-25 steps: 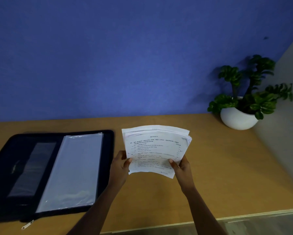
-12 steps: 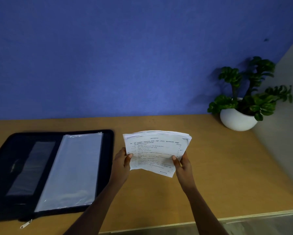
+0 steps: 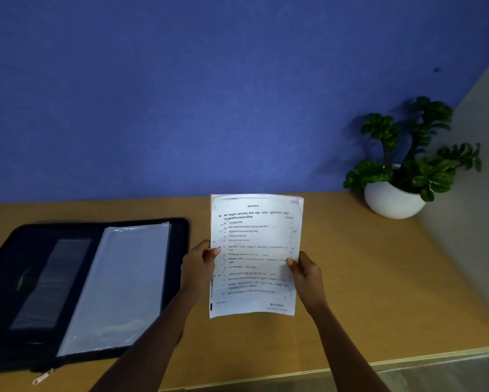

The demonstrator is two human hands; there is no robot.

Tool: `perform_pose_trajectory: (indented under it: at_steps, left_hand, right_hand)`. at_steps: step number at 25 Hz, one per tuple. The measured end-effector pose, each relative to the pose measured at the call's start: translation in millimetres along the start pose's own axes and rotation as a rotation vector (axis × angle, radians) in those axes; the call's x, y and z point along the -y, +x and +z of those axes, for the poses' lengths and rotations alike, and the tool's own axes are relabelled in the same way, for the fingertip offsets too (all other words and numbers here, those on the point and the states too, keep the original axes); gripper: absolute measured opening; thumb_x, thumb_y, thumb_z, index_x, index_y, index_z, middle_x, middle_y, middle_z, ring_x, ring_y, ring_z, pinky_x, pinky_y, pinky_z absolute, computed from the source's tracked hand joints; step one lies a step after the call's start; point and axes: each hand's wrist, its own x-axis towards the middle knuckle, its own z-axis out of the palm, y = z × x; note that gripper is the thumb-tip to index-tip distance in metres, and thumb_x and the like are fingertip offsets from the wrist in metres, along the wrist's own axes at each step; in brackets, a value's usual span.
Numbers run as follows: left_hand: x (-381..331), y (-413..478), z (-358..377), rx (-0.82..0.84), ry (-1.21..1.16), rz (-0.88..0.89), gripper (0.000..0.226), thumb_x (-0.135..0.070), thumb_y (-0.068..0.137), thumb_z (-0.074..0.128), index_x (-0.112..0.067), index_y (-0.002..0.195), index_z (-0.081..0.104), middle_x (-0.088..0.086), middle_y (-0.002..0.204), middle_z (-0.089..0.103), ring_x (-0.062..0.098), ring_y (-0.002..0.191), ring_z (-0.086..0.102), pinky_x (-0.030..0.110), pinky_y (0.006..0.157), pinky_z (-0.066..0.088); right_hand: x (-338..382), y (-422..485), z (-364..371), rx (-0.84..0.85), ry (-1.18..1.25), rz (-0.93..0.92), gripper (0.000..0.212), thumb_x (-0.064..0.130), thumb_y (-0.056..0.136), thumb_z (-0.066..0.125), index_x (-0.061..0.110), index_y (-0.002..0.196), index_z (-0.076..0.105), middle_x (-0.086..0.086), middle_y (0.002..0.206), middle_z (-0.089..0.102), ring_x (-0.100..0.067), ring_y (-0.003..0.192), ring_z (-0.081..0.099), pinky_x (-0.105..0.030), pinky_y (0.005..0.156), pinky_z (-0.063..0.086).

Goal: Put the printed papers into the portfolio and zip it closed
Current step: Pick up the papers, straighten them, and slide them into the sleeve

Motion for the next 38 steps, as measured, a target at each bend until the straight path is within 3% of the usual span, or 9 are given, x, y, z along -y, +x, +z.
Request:
perform_pose_trajectory:
  at_steps: [4, 10, 14, 18, 22, 25, 28, 32, 38]
  left_hand:
    - [1, 10, -2, 0.069, -0.171, -0.316, 0.02, -0.019, 0.092, 0.062, -0.011, 0.11, 0.068, 0.008, 0.103, 0.07, 0.026, 0.093, 0.067, 0.039, 0.083, 0.056]
    - [14, -1, -4, -0.005, -0.666, -0.781, 0.026, -0.01, 0.093, 0.061, 0.0, 0.116, 0.062, 0.021, 0.11, 0.065, 0.031, 0.087, 0.064, 0.034, 0.061, 0.053]
    - [13, -13, 15, -0.043, -0.72, -0.874, 0.029, -0.011, 0.092, 0.062, 0.002, 0.118, 0.06, 0.024, 0.122, 0.06, 0.036, 0.102, 0.059, 0.044, 0.083, 0.053]
    - [6, -27, 35, -0.028, -0.832, -0.884, 0.026, -0.008, 0.094, 0.059, 0.001, 0.118, 0.062, 0.025, 0.119, 0.062, 0.04, 0.106, 0.061, 0.047, 0.082, 0.054]
    - [11, -37, 42, 0.087, -0.885, -0.916, 0.028, -0.008, 0.093, 0.06, 0.005, 0.118, 0.058, 0.025, 0.111, 0.063, 0.037, 0.097, 0.061, 0.046, 0.073, 0.053]
    - [18, -39, 34, 0.127, -0.885, -0.902, 0.032, -0.011, 0.092, 0.062, 0.006, 0.118, 0.056, 0.02, 0.097, 0.063, 0.032, 0.087, 0.061, 0.042, 0.069, 0.053]
    - [28, -20, 12, 0.034, -0.588, -0.707, 0.046, -0.021, 0.092, 0.064, 0.002, 0.129, 0.049, 0.019, 0.121, 0.058, 0.032, 0.104, 0.058, 0.042, 0.082, 0.051]
    - [27, 7, -9, 0.161, -0.242, -0.42, 0.061, -0.027, 0.097, 0.053, -0.008, 0.148, 0.026, 0.014, 0.144, 0.044, 0.033, 0.126, 0.047, 0.045, 0.103, 0.041]
    - [24, 16, -13, 0.112, -0.249, -0.284, 0.017, -0.009, 0.097, 0.05, -0.003, 0.107, 0.064, 0.018, 0.104, 0.069, 0.022, 0.08, 0.065, 0.027, 0.066, 0.049]
  right_hand:
    - [26, 16, -20, 0.115, 0.17, 0.182, 0.018, 0.018, 0.097, 0.055, 0.013, 0.095, 0.072, -0.004, 0.093, 0.077, -0.022, 0.087, 0.071, -0.033, 0.072, 0.055]
    - [34, -13, -33, 0.266, 0.624, 0.473, 0.056, 0.057, 0.093, 0.048, 0.012, 0.121, 0.066, -0.014, 0.112, 0.069, -0.032, 0.104, 0.063, -0.049, 0.089, 0.052]
    - [45, -42, 15, 0.187, 0.668, 0.399, 0.043, 0.043, 0.087, 0.065, 0.019, 0.123, 0.062, -0.008, 0.118, 0.071, -0.028, 0.107, 0.068, -0.044, 0.082, 0.058]
    - [49, -43, 45, -0.116, 0.525, 0.393, 0.021, 0.009, 0.095, 0.056, 0.013, 0.115, 0.061, -0.006, 0.102, 0.074, -0.028, 0.094, 0.07, -0.04, 0.066, 0.058]
    - [39, -35, 35, -0.215, 0.274, 0.308, 0.028, -0.001, 0.094, 0.049, 0.009, 0.117, 0.061, -0.011, 0.107, 0.071, -0.028, 0.096, 0.067, -0.047, 0.078, 0.057]
    - [26, -33, 9, -0.175, 0.263, 0.221, 0.029, -0.004, 0.093, 0.052, 0.007, 0.117, 0.063, -0.009, 0.106, 0.072, -0.029, 0.099, 0.068, -0.047, 0.079, 0.058]
    - [15, -31, -24, -0.056, 0.348, 0.198, 0.023, 0.001, 0.094, 0.055, 0.009, 0.111, 0.068, -0.007, 0.105, 0.076, -0.027, 0.095, 0.072, -0.038, 0.071, 0.06]
    - [6, -25, -48, 0.113, 0.385, 0.224, 0.026, 0.007, 0.095, 0.055, 0.006, 0.12, 0.063, -0.015, 0.117, 0.071, -0.037, 0.105, 0.067, -0.056, 0.087, 0.055]
    - [0, -20, -47, 0.22, 0.249, 0.159, 0.026, 0.011, 0.096, 0.055, 0.011, 0.122, 0.061, -0.007, 0.118, 0.071, -0.03, 0.105, 0.069, -0.048, 0.087, 0.058]
